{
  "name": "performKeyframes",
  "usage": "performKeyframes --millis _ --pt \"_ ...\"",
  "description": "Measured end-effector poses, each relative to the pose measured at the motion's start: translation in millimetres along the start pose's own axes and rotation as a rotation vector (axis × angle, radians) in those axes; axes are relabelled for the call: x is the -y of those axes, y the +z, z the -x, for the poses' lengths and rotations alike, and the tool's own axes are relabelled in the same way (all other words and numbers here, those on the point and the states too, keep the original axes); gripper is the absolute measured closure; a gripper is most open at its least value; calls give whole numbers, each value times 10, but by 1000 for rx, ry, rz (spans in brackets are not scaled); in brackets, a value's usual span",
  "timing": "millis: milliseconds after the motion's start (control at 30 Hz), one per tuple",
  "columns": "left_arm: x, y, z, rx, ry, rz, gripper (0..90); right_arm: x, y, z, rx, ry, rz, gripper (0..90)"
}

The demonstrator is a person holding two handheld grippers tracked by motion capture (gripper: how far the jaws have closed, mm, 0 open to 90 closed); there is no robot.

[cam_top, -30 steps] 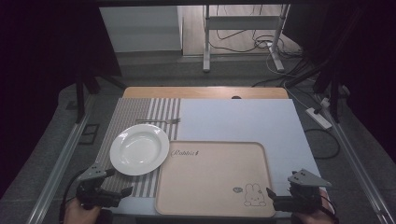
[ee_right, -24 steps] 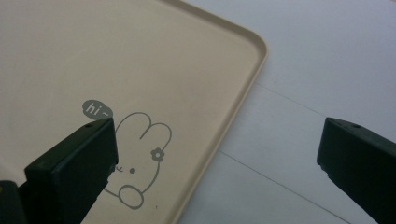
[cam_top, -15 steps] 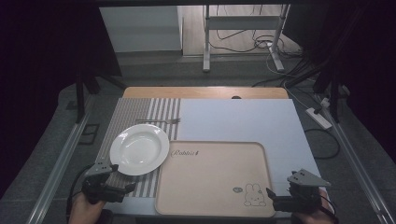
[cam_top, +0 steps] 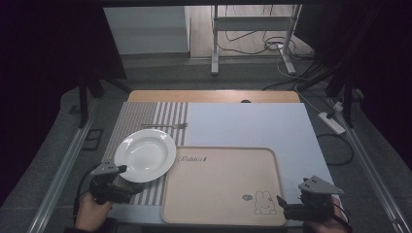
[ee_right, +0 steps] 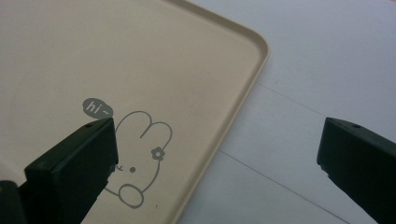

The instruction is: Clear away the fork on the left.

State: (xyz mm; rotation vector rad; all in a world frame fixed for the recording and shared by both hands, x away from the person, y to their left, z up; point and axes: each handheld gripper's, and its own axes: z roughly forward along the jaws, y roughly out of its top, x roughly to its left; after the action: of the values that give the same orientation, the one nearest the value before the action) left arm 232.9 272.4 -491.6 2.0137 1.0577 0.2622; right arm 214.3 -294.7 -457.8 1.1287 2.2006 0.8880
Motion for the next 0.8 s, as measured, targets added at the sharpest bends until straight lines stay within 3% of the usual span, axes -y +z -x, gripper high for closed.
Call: performKeyframes --millis 433,600,800 --pt "-144 159 -148 -1 -32 -13 0 -2 5 -3 -1 -5 -3 0" --pt "-195 221 -227 -26 -52 -3 0 -2 5 -2 -1 -4 -3 0" --pt "-266 285 -281 -26 -52 -13 0 -2 7 -4 0 -6 -5 0"
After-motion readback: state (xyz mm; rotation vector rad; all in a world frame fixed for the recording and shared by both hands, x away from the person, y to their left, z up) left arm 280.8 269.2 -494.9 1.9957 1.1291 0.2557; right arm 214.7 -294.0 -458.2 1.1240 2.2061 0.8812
